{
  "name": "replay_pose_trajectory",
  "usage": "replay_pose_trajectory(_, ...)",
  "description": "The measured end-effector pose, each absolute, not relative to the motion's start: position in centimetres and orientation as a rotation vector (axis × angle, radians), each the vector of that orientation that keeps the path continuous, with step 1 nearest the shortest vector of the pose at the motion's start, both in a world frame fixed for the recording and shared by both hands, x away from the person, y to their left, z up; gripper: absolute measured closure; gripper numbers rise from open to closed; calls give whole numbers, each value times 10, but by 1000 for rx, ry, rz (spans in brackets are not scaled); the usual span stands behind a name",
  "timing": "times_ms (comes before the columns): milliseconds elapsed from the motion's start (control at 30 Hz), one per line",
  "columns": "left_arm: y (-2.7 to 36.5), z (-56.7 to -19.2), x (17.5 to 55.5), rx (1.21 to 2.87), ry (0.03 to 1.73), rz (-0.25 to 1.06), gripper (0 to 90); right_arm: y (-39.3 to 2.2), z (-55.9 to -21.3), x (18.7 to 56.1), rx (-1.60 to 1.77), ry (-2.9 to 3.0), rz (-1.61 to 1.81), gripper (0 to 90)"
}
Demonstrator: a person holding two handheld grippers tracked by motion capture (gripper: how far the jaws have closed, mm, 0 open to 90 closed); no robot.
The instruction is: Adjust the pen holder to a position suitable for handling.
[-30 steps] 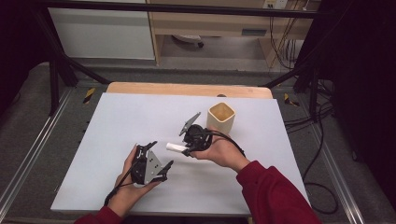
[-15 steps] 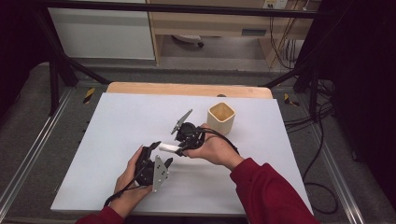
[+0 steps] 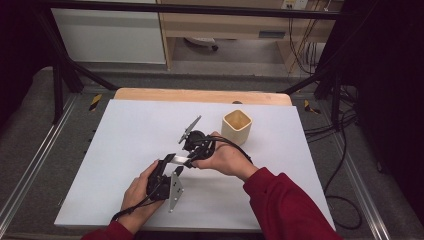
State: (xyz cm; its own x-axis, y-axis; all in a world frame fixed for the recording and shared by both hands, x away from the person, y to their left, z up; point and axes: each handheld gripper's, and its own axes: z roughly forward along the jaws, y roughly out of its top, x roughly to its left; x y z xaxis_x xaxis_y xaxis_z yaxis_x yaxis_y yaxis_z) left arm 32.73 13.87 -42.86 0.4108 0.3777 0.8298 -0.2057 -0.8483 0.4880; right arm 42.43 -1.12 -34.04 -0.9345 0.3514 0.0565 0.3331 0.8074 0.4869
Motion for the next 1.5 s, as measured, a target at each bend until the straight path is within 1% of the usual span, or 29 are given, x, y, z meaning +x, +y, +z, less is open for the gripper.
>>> replay_pose_trajectory(333, 136, -432, 327, 2159, 102, 1494, 505, -8, -340, 423, 551, 2969, 781, 713)
replay_pose_trajectory(400, 137, -433, 328, 2172, 78, 1517, 538, -7, -340, 423, 545, 2973, 779, 713)
replay_pose_trajectory(633, 137, -433, 328, 2186, 65, 1529, 597, -4, -342, 420, 541, 2978, 780, 713)
replay_pose_trajectory(700, 137, -434, 328, 2193, 56, 1525, 640, -4, -342, 420, 538, 2977, 786, 713)
replay_pose_trajectory(833, 136, -435, 328, 2212, 29, 1543, 655, -4, -344, 421, 541, 2980, 796, 711)
replay_pose_trajectory(867, 136, -431, 326, 2271, -4, 1587, 660, -5, -344, 422, 543, 2982, 799, 711)
replay_pose_trajectory(900, 136, -431, 326, 2280, -14, 1595, 665, -5, -344, 422, 543, 2983, 801, 711)
replay_pose_trajectory(1067, 136, -429, 326, 2279, -17, 1592, 677, -6, -342, 422, 528, 2970, 831, 704)
replay_pose_trajectory(1233, 139, -430, 327, 2302, -10, 1590, 678, -10, -340, 420, 505, 2953, 855, 635)
replay_pose_trajectory(1400, 143, -432, 331, 2300, 18, 1569, 679, -20, -337, 418, 524, 2932, 902, 609)
replay_pose_trajectory(1500, 148, -431, 333, 2311, 6, 1610, 679, -28, -338, 417, 552, 2912, 932, 599)
